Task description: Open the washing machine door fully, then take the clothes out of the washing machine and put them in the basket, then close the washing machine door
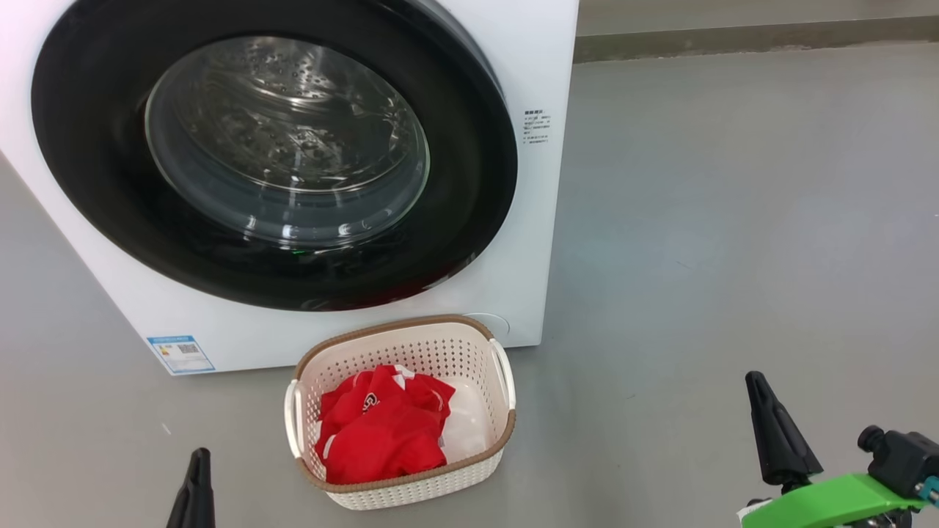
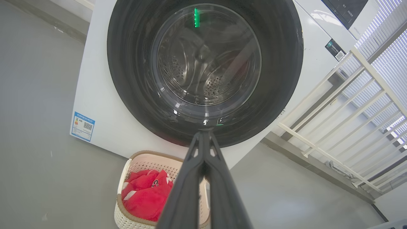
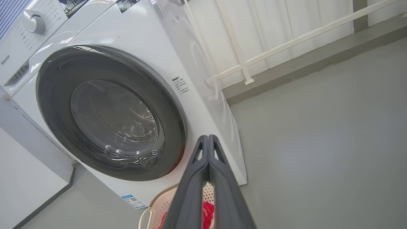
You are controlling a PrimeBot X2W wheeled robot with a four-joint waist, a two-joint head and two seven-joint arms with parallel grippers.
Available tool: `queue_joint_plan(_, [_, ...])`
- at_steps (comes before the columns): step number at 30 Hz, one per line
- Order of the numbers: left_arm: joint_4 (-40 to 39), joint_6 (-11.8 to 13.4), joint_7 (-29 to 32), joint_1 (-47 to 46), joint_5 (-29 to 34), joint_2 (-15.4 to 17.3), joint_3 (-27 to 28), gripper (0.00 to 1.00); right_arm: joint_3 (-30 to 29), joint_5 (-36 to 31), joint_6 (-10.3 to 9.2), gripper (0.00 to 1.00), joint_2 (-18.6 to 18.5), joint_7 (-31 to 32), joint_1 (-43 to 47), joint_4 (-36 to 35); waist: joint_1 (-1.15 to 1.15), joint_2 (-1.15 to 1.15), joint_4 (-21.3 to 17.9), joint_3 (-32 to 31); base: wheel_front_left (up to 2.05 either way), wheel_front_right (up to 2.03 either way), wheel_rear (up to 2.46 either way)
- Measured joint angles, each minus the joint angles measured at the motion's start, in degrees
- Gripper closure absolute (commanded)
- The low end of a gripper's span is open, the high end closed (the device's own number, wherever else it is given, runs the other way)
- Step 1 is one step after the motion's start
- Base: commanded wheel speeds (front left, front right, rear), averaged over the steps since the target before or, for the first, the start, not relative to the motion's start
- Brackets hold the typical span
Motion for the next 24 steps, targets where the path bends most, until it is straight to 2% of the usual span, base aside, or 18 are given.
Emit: queue_joint_plan(24, [3.4, 0.0, 4.0, -3.3, -15.2, 0.1, -0.4, 1.00, -0.7, 16.6, -0.01, 1.00, -0.6, 3.8, -2.2, 1.8, 0.00, 0.00, 1.0, 0.4, 0.00, 0.00, 0.00])
